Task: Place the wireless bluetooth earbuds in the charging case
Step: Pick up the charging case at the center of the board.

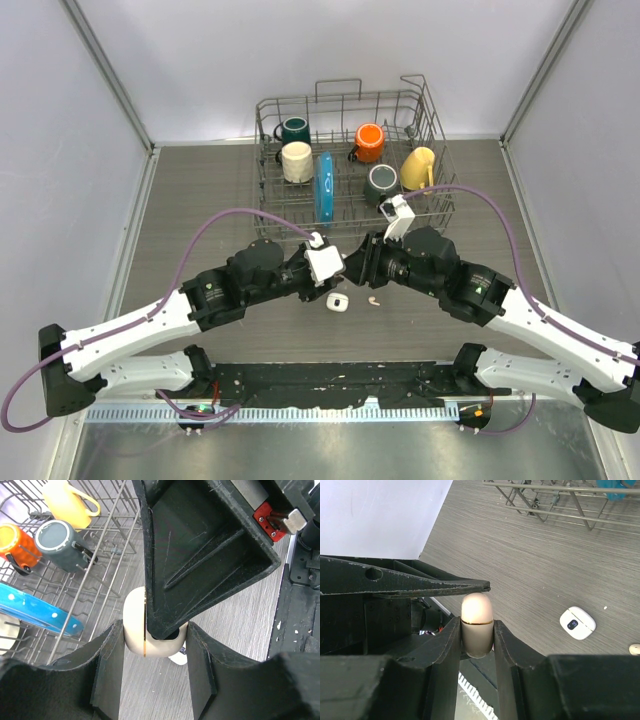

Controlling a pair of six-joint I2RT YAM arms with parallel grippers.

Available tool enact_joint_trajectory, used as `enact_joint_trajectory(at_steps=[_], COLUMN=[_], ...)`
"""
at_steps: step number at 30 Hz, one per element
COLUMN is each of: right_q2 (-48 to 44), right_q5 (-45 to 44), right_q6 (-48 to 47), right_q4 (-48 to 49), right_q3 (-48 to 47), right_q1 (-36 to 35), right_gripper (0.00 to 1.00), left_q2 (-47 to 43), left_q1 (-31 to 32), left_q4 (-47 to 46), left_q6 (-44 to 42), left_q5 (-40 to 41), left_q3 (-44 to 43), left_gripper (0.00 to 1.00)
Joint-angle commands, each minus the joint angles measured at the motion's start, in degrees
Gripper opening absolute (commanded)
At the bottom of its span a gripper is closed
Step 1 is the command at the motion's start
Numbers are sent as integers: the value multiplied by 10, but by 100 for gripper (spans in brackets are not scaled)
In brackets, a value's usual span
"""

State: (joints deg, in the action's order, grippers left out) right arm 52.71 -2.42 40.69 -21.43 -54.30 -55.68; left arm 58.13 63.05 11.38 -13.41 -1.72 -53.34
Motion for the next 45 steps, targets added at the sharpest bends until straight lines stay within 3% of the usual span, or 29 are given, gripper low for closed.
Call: enact_joint_trajectory(at_steps=[1,3,5,6,8,11,15,18,20,22,24,26,29,30,33,38,45], right_q2=[-9,-14,-23,-27,-37,-55,-72,-89,-98,-111,-126,-137,-156,-162,-183,-185,-170], right_q5=[6,-9,-25,-37,-55,-90,-133,-170,-187,-191,-198,-203,-199,-193,-168,-116,-83], right_q6=[-4,-3,4,4,9,15,22,33,33,33,35,35,30,27,17,4,11], right_q4=[22,22,22,24,25,25,28,29,28,29,29,29,36,47,78,121,155], right_q3=[6,8,13,14,19,28,39,51,59,61,68,73,81,83,97,101,104], right_q1=[0,0,1,0,0,0,0,0,1,2,3,3,4,3,2,3,3], right_gripper=[4,2,1,1,1,1,1,1,1,1,1,1,1,1,1,1,1], left_q2=[-3,-6,-9,-11,-17,-28,-41,-46,-48,-44,-42,-37,-38,-39,-36,14,74], left_q1=[6,6,6,6,6,5,6,6,2,-19,-44,-105,-193,-205,-213,-212,-212], left_q4=[-79,-86,-98,-101,-111,-130,-142,-138,-121,-97,-72,-68,-128,-191,-326,-419,-529], left_q6=[22,28,36,39,49,62,85,126,182,223,269,323,432,457,546,646,720], left_q5=[-2,0,2,3,4,12,20,57,148,157,132,54,-117,-142,-199,-260,-317], left_q3=[-4,-1,3,10,18,32,48,47,37,24,8,-2,25,37,84,94,91], left_gripper=[18,34,38,55,59,74,100,100,100,100,100,100,100,100,100,100,92])
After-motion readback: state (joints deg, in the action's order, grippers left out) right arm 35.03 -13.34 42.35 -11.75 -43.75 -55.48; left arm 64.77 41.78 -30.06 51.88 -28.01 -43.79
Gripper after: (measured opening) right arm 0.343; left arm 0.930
